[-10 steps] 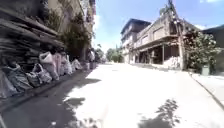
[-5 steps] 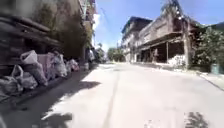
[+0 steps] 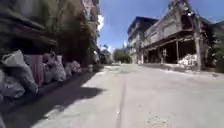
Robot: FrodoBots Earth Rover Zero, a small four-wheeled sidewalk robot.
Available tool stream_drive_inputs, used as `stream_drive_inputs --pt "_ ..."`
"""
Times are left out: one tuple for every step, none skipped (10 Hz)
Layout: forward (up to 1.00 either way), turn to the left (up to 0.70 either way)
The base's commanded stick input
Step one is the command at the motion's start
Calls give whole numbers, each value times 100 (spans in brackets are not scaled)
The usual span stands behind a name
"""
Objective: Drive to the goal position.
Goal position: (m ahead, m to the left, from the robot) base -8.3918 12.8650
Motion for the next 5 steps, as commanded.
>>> stream_drive_inputs --pt "5 0" --pt "5 -1" --pt "5 -10" --pt "5 -11" --pt "5 -11"
